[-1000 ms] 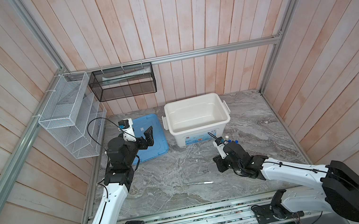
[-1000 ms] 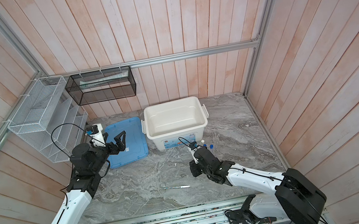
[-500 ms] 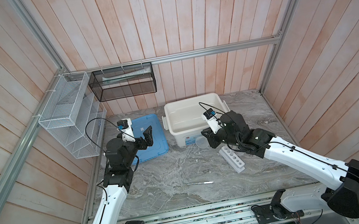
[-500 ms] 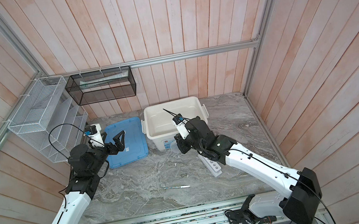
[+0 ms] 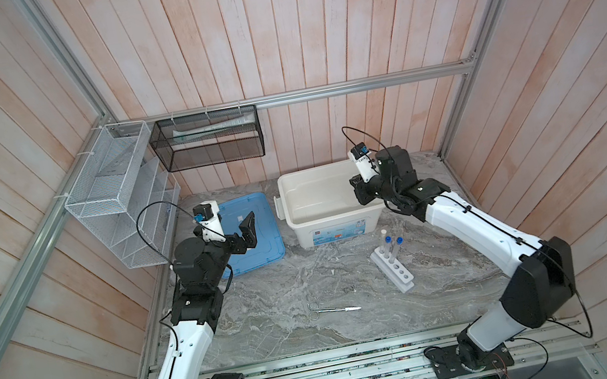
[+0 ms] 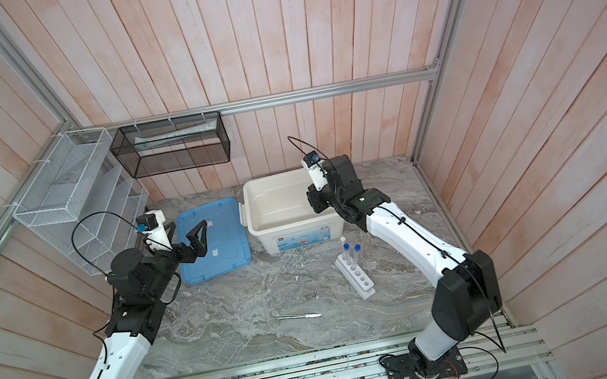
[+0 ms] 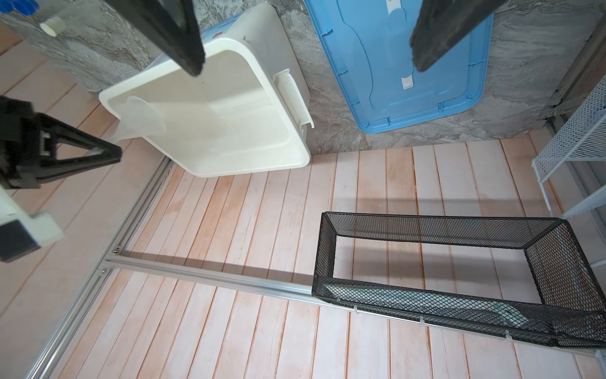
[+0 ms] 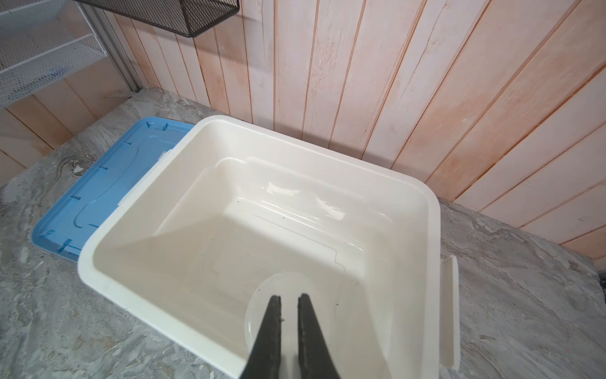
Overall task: Organize the chemistry lab equipment
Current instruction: 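Carry the clear funnel with the right gripper into the white bin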
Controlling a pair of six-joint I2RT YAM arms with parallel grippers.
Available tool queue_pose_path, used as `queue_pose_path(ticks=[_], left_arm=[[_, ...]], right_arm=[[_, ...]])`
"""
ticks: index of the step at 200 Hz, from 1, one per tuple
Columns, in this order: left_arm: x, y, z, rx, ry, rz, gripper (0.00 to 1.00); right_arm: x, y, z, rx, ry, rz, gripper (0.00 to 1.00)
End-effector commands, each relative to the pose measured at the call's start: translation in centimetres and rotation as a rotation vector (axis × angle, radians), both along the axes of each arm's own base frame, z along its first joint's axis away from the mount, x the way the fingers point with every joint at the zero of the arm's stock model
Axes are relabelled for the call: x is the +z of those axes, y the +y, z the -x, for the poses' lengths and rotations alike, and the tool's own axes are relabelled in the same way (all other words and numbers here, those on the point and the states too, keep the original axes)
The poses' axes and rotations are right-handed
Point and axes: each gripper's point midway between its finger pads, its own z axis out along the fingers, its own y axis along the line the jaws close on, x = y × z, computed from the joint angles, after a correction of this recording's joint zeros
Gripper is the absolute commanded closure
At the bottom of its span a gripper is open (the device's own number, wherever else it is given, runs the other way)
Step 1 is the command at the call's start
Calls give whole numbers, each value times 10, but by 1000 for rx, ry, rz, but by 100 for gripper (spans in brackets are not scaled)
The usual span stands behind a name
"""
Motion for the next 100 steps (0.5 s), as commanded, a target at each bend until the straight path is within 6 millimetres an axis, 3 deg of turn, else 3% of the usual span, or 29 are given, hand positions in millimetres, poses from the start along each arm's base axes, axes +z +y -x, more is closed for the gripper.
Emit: queue_pose_path(ticks=[1, 21, 100], left_arm=[[-7, 1, 2, -3, 5, -20, 0], [-7, 2, 2, 2, 4, -27, 0], [-13, 6, 0, 27, 16, -52, 0]], right_arm=[[-11, 11, -22, 61, 4, 38, 98], [-34, 15, -42, 66, 33, 71, 98], [-90, 22, -109, 70, 108, 122, 99]])
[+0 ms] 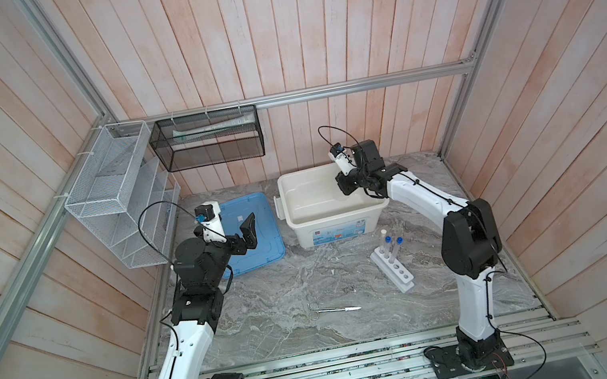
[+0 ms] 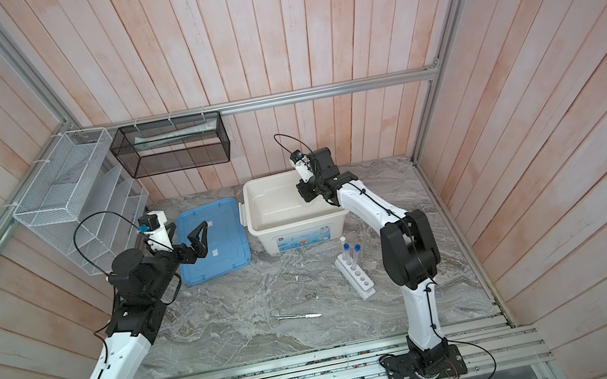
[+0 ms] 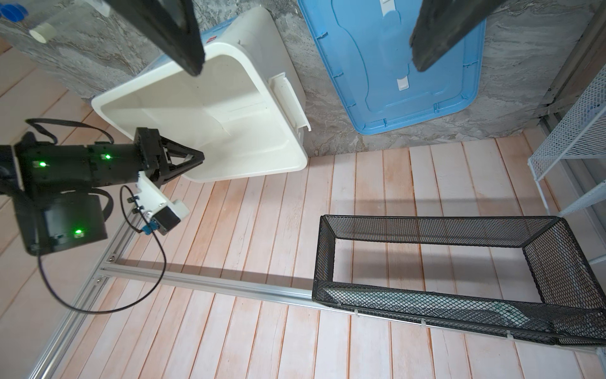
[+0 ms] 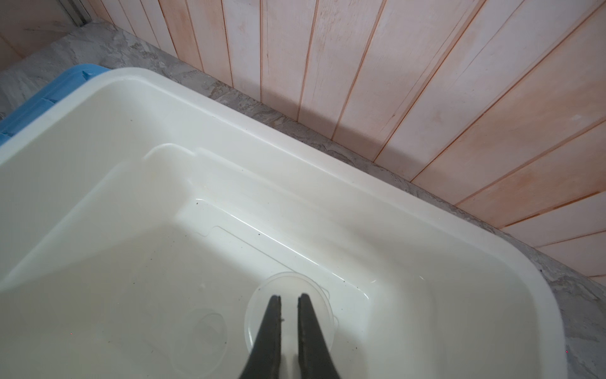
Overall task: Organize the chemistry lab equipment
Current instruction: 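Carry the clear funnel with the right gripper into the white bin, then lower the funnel into the bin and open the right gripper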
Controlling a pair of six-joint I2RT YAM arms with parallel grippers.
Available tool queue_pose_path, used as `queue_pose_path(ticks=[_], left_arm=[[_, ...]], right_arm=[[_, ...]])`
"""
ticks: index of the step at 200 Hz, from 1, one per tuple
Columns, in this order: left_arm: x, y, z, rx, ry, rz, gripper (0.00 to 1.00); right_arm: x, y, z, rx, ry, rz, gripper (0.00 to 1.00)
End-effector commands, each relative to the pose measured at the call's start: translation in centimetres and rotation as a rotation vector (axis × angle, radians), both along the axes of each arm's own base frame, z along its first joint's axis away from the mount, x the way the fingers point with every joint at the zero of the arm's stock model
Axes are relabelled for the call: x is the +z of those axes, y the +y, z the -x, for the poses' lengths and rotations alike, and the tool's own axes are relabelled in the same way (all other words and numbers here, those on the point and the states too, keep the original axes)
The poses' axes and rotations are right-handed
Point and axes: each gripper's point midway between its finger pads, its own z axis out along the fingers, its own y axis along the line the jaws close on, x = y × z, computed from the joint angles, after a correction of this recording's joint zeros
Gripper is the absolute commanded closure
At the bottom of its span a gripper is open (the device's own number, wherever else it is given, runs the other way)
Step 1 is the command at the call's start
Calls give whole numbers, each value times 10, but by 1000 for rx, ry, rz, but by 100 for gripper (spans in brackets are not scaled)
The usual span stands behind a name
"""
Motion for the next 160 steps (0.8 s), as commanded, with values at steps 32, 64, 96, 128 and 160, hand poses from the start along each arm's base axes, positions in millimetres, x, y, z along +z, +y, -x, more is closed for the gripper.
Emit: queue_pose_path(ticks=[32, 64, 96, 128, 160], left_arm=[[-13, 7, -3, 32, 27, -27, 0], [-14, 7, -4, 32, 32, -28, 0], [-15, 7, -4, 31, 26, -53, 0], [-16, 7, -5, 32, 29, -57, 0], [-16, 7, -6, 34, 31, -60, 0]], right_arm=[[-28, -6, -23, -5, 55, 15, 99], [-43, -6, -29, -10, 76, 17, 99], [-56, -6, -34, -16, 89, 15, 99], [-70, -8, -39, -27, 101, 16, 98], [-79, -8, -41, -28, 115, 9, 98]])
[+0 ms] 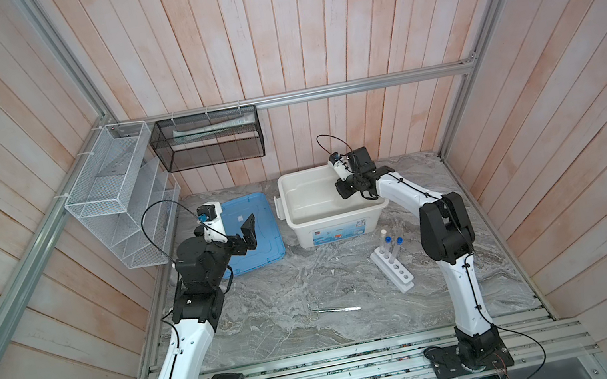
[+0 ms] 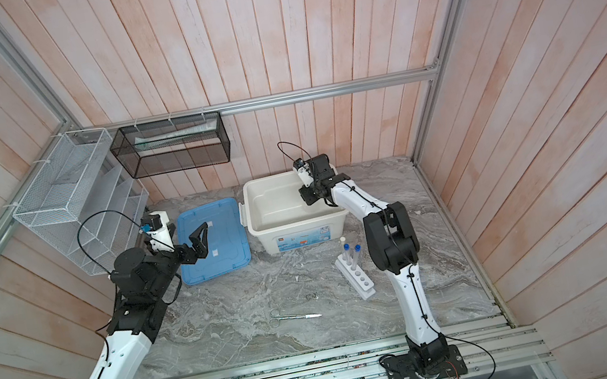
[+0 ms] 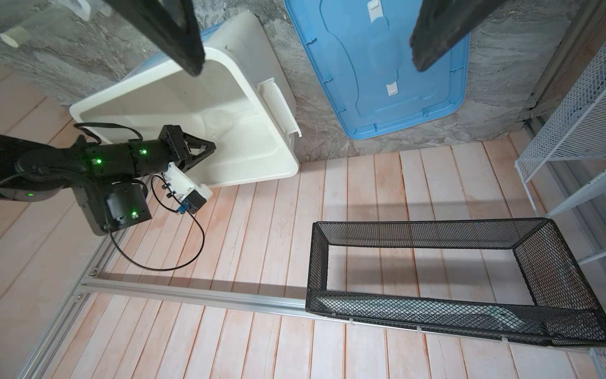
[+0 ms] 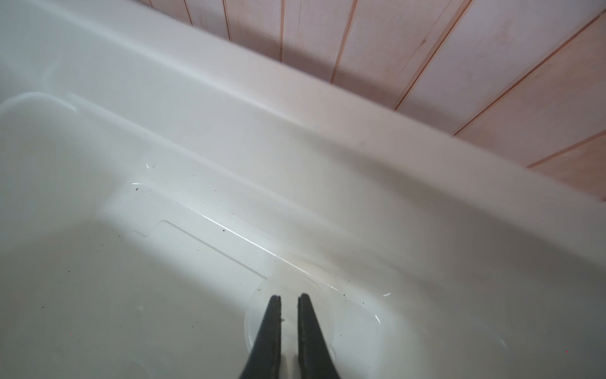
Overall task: Organize the chemistry lab equipment
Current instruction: 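Lower the funnel into the bin and open the right gripper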
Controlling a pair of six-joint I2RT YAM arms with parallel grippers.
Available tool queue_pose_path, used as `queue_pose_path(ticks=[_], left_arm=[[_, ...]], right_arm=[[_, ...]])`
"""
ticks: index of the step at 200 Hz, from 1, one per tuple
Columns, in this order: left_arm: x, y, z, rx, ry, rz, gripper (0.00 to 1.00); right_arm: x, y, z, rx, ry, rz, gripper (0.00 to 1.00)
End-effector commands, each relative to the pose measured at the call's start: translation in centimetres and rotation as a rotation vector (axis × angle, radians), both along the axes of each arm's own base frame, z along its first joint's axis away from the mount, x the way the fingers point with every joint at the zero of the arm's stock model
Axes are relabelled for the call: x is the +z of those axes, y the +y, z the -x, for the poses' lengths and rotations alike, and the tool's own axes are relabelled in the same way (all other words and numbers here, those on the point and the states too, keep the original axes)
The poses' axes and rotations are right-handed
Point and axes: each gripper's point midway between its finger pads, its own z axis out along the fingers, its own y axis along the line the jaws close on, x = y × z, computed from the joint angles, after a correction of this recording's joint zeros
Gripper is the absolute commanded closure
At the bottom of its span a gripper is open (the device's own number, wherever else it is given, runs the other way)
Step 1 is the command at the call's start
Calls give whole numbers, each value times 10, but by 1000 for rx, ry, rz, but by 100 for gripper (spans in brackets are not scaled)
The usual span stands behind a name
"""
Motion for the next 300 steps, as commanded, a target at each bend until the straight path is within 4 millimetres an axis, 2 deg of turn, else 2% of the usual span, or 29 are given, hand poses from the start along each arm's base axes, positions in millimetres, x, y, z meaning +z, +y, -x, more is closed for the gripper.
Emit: queue_pose_path(ticks=[1, 91, 149, 243, 300], left_arm=[[-9, 4, -2, 13, 17, -22, 0], [-9, 4, -4, 14, 18, -32, 0], [-9, 4, -4, 13, 19, -33, 0], [-9, 3, -3, 6, 17, -31, 0], [-7, 3, -1, 4, 12, -31, 0]], right_arm=[[0, 0, -8, -2, -4, -27, 98], [-19, 0, -9, 0, 20, -30, 98], [-26, 0, -8, -3, 29, -27, 94], [-28, -2, -7, -5, 34, -24, 88], [-21, -3, -8, -6, 23, -22, 80]])
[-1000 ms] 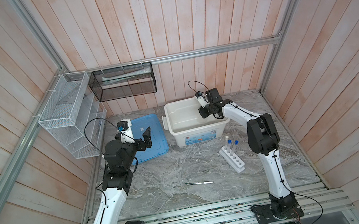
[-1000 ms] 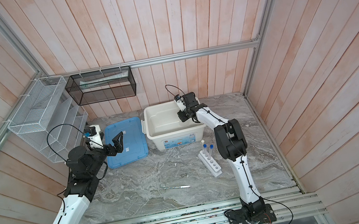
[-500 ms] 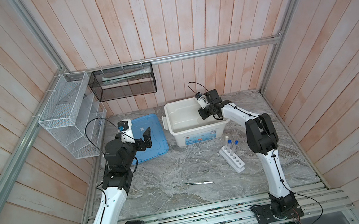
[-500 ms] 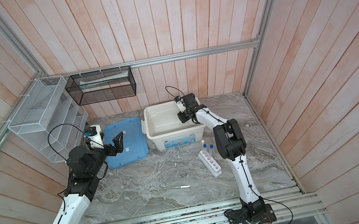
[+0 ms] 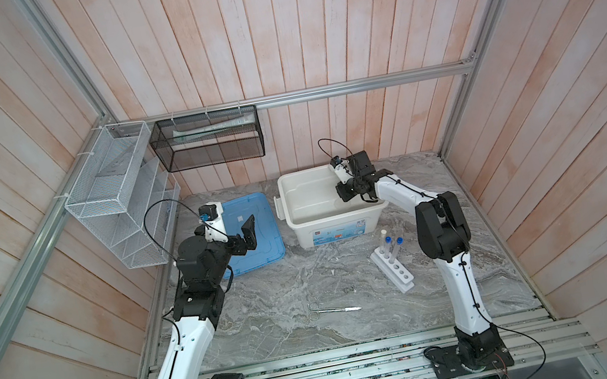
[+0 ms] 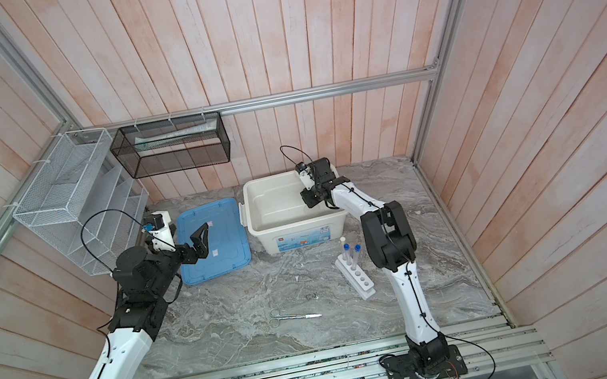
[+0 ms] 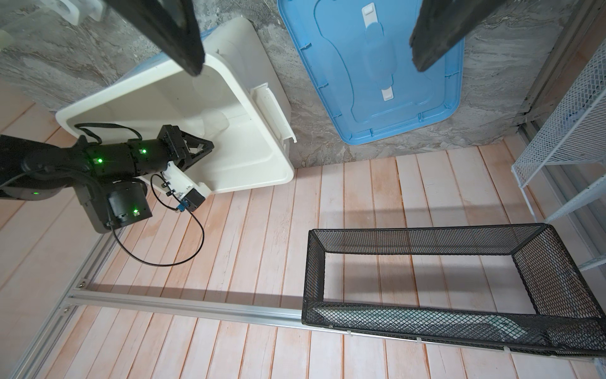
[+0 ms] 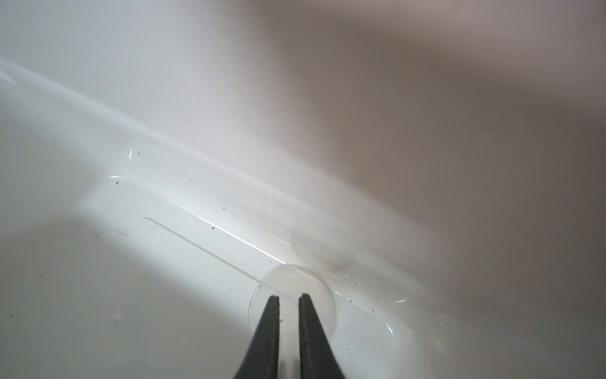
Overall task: Organize the chemistry lab equipment
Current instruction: 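Lower the funnel into the bin and open the right gripper, then move the right gripper over the steel scissors while the left gripper follows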
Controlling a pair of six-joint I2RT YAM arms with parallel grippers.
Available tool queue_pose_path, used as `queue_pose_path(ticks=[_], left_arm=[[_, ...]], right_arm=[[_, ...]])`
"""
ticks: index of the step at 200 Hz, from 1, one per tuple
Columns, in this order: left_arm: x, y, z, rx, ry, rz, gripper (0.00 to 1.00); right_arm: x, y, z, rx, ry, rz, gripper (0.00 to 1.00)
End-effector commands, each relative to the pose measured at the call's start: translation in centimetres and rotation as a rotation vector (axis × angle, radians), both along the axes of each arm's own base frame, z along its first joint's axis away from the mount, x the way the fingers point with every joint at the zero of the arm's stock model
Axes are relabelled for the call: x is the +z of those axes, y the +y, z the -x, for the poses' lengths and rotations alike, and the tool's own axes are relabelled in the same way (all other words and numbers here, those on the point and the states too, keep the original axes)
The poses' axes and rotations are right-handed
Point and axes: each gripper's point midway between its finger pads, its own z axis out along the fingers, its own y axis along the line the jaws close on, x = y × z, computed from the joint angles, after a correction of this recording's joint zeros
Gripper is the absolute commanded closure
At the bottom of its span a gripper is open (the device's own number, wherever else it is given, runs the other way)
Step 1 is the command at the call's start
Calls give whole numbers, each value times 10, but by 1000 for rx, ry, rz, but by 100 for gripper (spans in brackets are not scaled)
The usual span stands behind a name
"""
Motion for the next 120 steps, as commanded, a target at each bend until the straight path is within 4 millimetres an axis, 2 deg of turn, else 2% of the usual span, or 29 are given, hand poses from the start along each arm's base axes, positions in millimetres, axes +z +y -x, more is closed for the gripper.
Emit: queue_pose_path(ticks=[1, 35, 48, 77, 120], left_arm=[[0, 2, 3, 1, -4, -11, 0], [3, 2, 5, 1, -12, -10, 0], [5, 2, 6, 1, -18, -9, 0], [7, 2, 8, 2, -12, 7, 0], [5, -9, 17, -67, 25, 22, 0]], right_arm=[[-2, -2, -3, -6, 3, -7, 80], [9, -2, -1, -3, -7, -11, 75], [20, -1, -1, 3, -23, -16, 72], [58, -3, 0, 12, -84, -21, 66], [130, -8, 12, 17, -188, -35, 64]])
